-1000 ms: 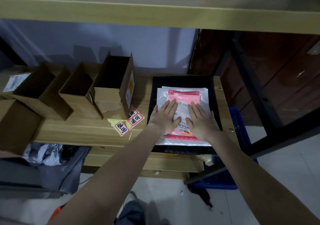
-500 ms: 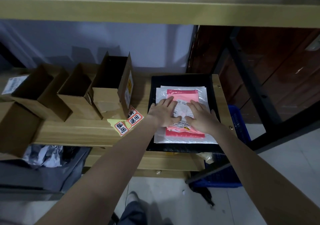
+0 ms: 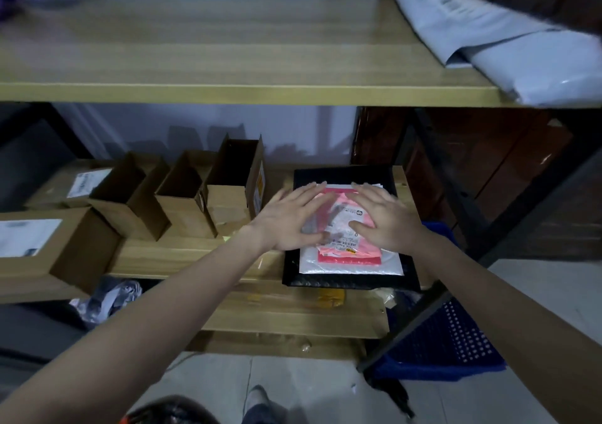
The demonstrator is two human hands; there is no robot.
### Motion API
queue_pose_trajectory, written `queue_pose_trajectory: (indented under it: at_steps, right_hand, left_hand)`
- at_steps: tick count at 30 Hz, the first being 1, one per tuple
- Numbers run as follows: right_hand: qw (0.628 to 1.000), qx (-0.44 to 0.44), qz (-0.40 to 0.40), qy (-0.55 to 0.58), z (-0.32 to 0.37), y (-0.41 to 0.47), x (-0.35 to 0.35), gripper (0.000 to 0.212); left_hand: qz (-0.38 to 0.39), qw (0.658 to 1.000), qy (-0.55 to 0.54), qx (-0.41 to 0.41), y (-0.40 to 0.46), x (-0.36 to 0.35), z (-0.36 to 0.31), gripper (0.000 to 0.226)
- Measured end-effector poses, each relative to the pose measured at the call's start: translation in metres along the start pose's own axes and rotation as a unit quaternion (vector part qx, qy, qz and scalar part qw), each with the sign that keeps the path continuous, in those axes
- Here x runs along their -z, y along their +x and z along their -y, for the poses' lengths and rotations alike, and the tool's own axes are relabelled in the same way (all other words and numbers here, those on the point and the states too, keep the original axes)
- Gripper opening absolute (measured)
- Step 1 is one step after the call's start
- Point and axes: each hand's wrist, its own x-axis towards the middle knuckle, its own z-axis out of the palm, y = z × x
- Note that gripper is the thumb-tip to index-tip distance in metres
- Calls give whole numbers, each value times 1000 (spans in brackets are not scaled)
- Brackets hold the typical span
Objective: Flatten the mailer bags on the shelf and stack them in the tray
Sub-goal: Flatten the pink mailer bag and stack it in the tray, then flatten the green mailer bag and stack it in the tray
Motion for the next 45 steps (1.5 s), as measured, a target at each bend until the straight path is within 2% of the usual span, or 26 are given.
queue_pose_trajectory:
  at_steps: [7, 14, 19, 25, 29, 36, 41, 45]
  right_hand:
    - [993, 102, -34, -40, 60, -40, 76, 57]
    - [964, 225, -135, -50, 136, -70, 145, 46]
    - [943, 283, -172, -24, 182, -60, 181, 41]
    - [925, 314, -212, -35, 223, -26, 205, 42]
    - [920, 325, -217, -42, 249, -2, 210, 41]
    - [910, 350, -208, -75, 288, 52, 210, 41]
    - [906, 363, -203, -77, 308, 95, 212, 41]
    - [902, 373, -199, -82, 319, 125, 206, 42]
  left_hand:
    - [-107, 994, 14, -16, -64, 75, -9, 76]
    - [-242, 969, 36, -26, -138, 146, -6, 52]
    - [-302, 951, 59, 8, -177, 188, 15, 48]
    - [-359, 925, 85, 90, -215, 227, 53, 52]
    - [-373, 910, 83, 163, -237, 242, 81, 60]
    - [-374, 889, 101, 244, -256, 246, 142, 63]
    - [-386, 866, 67, 310, -255, 252, 193, 73]
    - [-384, 855, 43, 345, -247, 254, 227, 71]
